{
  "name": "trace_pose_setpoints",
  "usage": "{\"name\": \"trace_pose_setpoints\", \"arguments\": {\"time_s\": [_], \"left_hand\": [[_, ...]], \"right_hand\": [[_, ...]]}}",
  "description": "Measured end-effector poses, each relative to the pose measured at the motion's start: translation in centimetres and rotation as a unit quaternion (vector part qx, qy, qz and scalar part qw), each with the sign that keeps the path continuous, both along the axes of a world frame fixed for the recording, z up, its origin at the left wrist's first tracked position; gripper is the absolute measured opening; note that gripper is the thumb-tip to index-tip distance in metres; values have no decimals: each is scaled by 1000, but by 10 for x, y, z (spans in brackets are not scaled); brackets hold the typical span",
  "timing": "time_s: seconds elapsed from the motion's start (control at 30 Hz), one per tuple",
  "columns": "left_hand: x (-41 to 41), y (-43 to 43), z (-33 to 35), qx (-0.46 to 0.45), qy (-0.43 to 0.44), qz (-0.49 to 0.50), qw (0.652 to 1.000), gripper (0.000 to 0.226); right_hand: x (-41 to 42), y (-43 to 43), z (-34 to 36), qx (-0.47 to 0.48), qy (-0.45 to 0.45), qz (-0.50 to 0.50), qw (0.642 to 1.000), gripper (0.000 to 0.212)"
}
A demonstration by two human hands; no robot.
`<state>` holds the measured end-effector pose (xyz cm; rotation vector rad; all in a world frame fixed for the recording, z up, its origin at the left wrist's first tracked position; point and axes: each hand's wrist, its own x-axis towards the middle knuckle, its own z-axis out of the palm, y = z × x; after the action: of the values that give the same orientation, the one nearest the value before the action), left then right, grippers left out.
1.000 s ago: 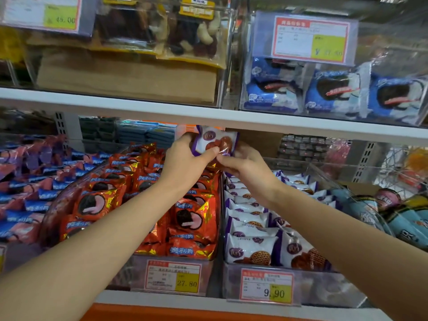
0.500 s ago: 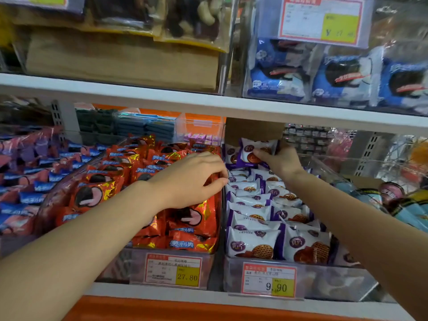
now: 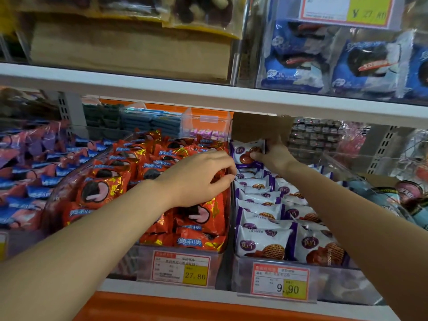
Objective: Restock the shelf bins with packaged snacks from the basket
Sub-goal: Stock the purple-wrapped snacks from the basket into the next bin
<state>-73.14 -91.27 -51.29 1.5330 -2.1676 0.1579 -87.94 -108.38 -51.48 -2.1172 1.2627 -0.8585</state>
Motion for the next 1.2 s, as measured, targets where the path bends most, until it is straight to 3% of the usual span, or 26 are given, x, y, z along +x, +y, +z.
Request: {"name": "trace_pose_setpoints", "arguments": {"time_s": [0.27, 0.43, 0.63, 0.83, 0.9, 1.0, 1.1, 1.2], "left_hand": [[-2, 0, 2, 11, -11, 10, 1000, 22], [-3, 2, 4, 16, -23, 13, 1000, 22], [-4, 1, 7, 34, -33, 24, 999, 27], [-14, 4, 11, 57, 35, 24, 997, 30], [-21, 9, 14, 53, -3, 42, 998, 29], [-30, 16, 14, -70, -97, 96, 988, 27], [-44, 38, 8, -214, -108, 107, 965, 26], [-56, 62, -12, -276, -122, 78, 950, 26]], "right_hand": [[0, 7, 2, -126, 130, -24, 983, 65], [-4, 22, 5, -291, 245, -44, 924, 42], [-15, 33, 3, -241, 262, 31, 934, 36], [-43, 60, -1, -203, 223, 44, 952, 41], [-53, 77, 1, -229, 225, 39, 946, 39], [-66, 105, 0, -294, 251, 26, 922, 39], [-77, 132, -8, -421, 185, 43, 887, 29], [-88, 154, -21, -493, 118, 59, 860, 27]]}}
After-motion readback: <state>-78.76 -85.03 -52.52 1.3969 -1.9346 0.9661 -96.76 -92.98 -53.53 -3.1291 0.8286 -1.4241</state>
